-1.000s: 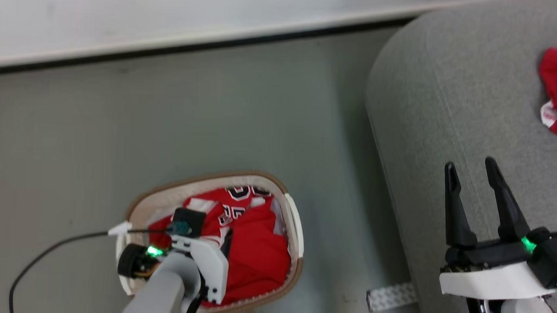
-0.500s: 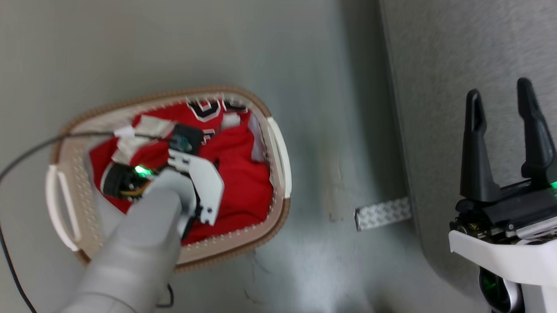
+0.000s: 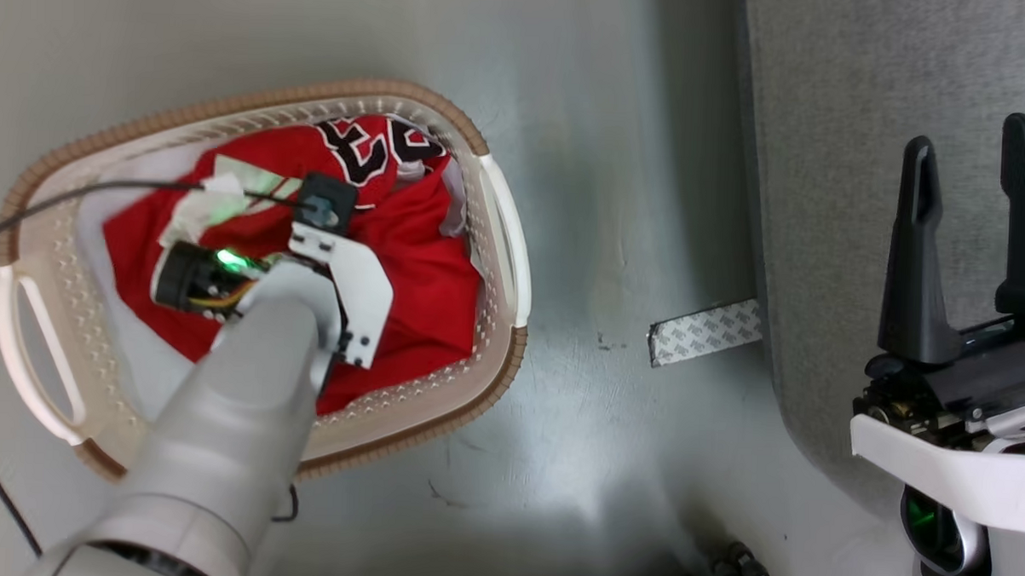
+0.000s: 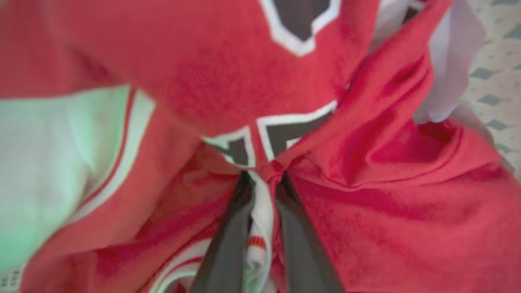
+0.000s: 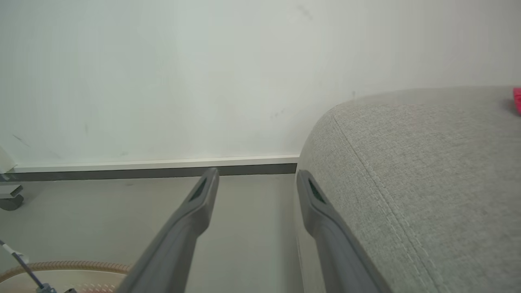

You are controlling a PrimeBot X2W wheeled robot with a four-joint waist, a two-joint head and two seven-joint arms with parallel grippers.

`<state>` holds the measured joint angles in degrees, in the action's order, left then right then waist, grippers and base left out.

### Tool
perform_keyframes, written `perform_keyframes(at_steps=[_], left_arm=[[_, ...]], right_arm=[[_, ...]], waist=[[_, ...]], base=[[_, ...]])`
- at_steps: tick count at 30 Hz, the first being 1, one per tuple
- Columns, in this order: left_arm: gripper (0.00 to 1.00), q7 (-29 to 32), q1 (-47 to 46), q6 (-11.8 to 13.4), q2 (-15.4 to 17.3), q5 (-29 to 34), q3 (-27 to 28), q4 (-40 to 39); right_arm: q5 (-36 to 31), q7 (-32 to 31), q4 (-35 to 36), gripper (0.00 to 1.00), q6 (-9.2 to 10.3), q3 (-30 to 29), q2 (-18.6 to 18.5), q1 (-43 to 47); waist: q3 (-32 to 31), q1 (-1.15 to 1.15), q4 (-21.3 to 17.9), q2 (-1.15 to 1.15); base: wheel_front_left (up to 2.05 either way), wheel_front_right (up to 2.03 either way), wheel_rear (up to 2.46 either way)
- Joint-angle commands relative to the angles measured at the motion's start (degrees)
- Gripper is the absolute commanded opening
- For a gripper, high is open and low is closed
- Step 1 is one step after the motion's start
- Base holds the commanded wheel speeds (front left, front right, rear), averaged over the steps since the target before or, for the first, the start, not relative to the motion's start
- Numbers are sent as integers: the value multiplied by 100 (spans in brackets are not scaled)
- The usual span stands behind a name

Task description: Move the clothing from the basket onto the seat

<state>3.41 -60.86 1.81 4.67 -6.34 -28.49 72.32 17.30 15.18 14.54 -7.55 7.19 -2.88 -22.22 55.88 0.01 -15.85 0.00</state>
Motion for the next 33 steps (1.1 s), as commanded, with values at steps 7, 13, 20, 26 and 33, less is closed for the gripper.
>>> perform_keyframes(at_steps=[7,13,20,26,33], left_arm=[[0,-638,578,-111,-140,-404,98,51],[0,-1137,1276,-296,-170,-850,182,-96],[0,-1336,1944,-434,-172,-1353,-17,-579],[0,-1370,2413,-341,-172,-1866,-131,-1224],[0,-1363,2734,-187,-130,-2085,-49,-1903]], right_arm=[[-8,-4,-373,100,13,-110,-3,166],[35,-5,-751,100,13,-219,-3,528],[-93,-5,-1120,100,13,-246,-4,1030],[-228,-5,-1440,100,13,-293,-5,1634],[-292,-5,-1669,100,13,-337,-4,2088]], waist=[[-1048,-1,320,0],[-2235,-1,635,0],[-3392,-1,959,0],[-4464,-1,1207,0],[-5188,-1,1288,0]], base=[[0,0,0],[0,0,0],[0,0,0],[0,0,0],[0,0,0]])
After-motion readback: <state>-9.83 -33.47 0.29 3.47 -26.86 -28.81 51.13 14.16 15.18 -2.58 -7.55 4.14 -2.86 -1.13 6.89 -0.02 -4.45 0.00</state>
